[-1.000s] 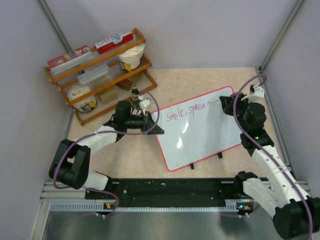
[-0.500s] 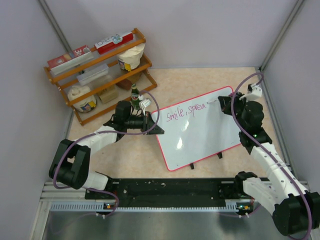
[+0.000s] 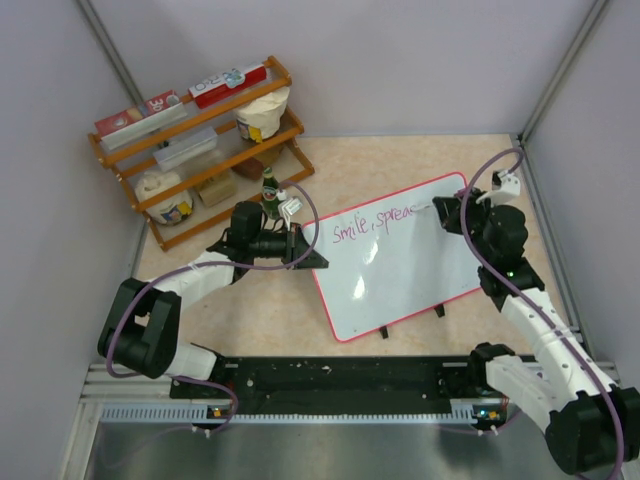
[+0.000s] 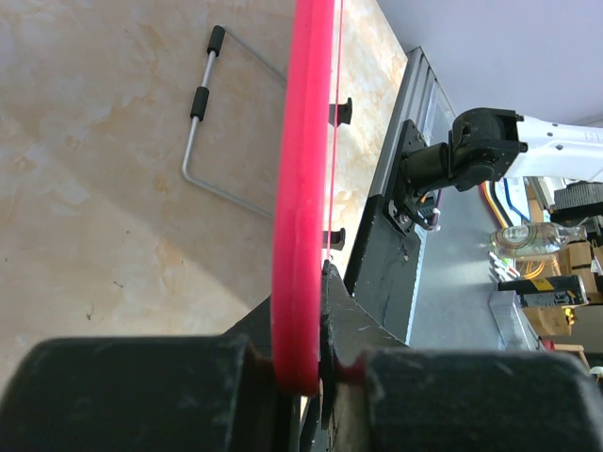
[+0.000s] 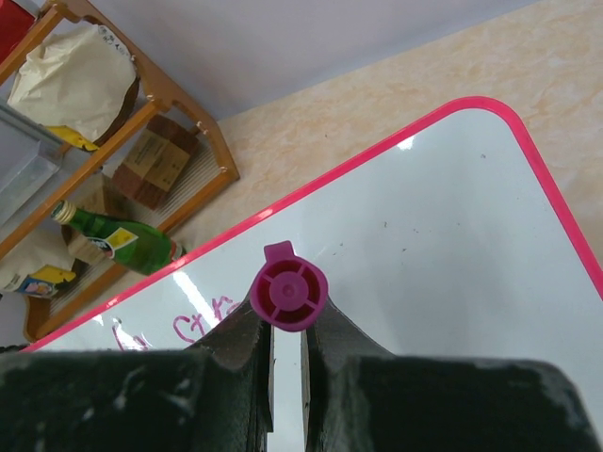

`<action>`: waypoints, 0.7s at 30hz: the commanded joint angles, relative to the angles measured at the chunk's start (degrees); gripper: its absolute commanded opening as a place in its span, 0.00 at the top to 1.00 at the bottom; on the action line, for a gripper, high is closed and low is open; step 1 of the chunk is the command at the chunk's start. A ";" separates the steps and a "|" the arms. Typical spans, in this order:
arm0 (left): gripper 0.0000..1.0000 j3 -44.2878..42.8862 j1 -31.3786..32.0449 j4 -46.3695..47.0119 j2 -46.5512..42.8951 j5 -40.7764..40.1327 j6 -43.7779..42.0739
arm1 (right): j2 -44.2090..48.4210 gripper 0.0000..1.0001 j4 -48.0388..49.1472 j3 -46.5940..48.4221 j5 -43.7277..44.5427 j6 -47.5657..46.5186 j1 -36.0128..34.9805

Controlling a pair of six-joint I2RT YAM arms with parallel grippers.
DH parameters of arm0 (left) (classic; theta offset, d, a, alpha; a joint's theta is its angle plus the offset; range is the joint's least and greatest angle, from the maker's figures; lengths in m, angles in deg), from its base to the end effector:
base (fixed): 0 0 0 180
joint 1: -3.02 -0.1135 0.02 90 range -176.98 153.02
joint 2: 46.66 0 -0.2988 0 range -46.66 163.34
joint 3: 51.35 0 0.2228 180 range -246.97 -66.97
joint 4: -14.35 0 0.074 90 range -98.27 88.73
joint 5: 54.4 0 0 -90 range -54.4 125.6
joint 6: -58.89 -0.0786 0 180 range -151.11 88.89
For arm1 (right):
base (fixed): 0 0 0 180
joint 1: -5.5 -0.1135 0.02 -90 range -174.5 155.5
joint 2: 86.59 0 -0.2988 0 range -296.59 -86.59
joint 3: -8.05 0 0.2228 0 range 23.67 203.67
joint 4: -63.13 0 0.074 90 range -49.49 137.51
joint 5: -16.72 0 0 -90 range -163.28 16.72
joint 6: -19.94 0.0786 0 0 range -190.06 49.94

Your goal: Write a sentence on the whiteboard

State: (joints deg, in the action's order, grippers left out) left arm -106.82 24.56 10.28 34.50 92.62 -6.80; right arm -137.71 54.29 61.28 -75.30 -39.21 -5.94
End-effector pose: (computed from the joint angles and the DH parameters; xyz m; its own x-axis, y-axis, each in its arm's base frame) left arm 0.2327 -0.1628 0.2542 -0.7819 0.0677 -0.6197 0.6094 0.2928 -0.7368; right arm 0.2019 0.0437 0.3364 -0.2178 0.4788 -0.8505 -0.1407 0.8469 0.5128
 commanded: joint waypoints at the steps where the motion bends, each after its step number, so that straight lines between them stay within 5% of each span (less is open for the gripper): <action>1: 1.00 3.65 2.54 -7.07 2.68 -8.41 -15.00 | 2.07 1.00 -1.60 -2.01 0.26 -1.76 0.37; 21: 1.00 3.82 2.54 -6.98 2.51 -8.50 -14.91 | 1.54 1.00 -1.78 1.42 4.57 -1.32 0.37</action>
State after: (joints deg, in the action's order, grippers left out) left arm -106.82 24.56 10.26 34.50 92.55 -6.78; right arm -135.83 53.20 59.79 -72.68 -39.58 -5.94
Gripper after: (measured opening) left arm 0.091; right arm 0.071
